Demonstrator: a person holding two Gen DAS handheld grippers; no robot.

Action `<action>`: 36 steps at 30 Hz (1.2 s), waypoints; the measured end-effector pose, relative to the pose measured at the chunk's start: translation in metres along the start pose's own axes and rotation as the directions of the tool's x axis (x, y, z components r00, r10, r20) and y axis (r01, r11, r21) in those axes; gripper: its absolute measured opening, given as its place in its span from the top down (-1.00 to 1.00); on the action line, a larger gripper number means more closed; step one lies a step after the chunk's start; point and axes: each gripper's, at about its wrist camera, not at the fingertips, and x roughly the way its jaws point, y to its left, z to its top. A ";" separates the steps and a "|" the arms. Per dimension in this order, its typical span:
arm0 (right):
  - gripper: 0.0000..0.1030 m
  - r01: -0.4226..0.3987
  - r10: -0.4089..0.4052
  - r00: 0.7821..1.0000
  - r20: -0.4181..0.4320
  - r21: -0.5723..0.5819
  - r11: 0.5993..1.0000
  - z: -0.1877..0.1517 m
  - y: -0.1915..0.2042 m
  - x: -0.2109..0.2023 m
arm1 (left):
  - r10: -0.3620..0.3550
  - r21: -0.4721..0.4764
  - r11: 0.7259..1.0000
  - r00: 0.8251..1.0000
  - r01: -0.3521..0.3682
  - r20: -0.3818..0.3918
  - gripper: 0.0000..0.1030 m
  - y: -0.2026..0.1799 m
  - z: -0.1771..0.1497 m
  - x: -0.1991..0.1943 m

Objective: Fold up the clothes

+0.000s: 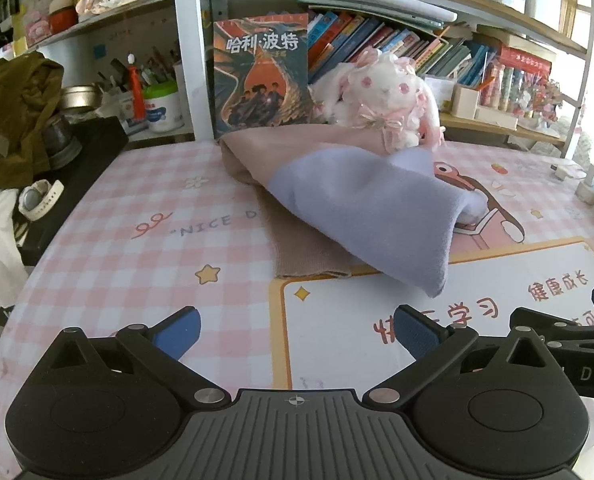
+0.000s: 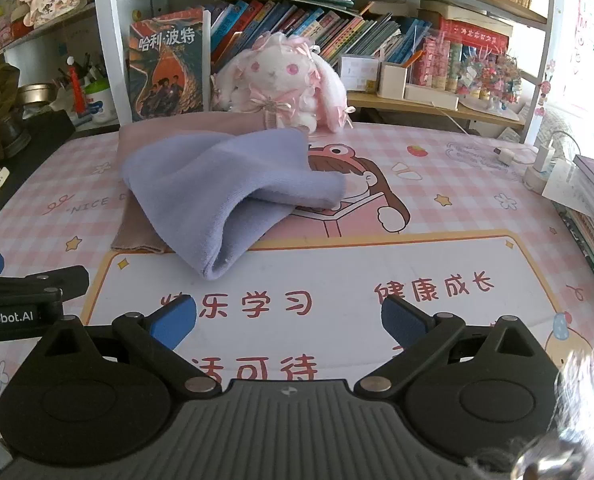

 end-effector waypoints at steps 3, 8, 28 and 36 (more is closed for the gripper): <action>-0.94 0.000 0.000 1.000 0.000 -0.002 1.000 0.000 0.001 0.000 | 0.002 -0.001 1.000 1.000 -0.002 -0.002 -1.00 0.000 0.000 0.001; -0.94 0.002 -0.002 1.000 0.000 -0.002 1.000 0.000 0.001 0.000 | 0.003 0.002 1.000 1.000 -0.003 -0.004 -1.00 0.000 0.000 0.002; -0.95 0.013 -0.013 1.000 -0.005 0.002 1.000 0.001 0.001 0.003 | 0.009 -0.001 1.000 1.000 -0.009 -0.021 -1.00 0.001 0.000 0.006; -0.95 0.016 -0.016 1.000 -0.002 -0.002 1.000 0.001 0.001 0.002 | 0.007 -0.003 1.000 1.000 -0.007 -0.025 -1.00 0.003 0.001 0.007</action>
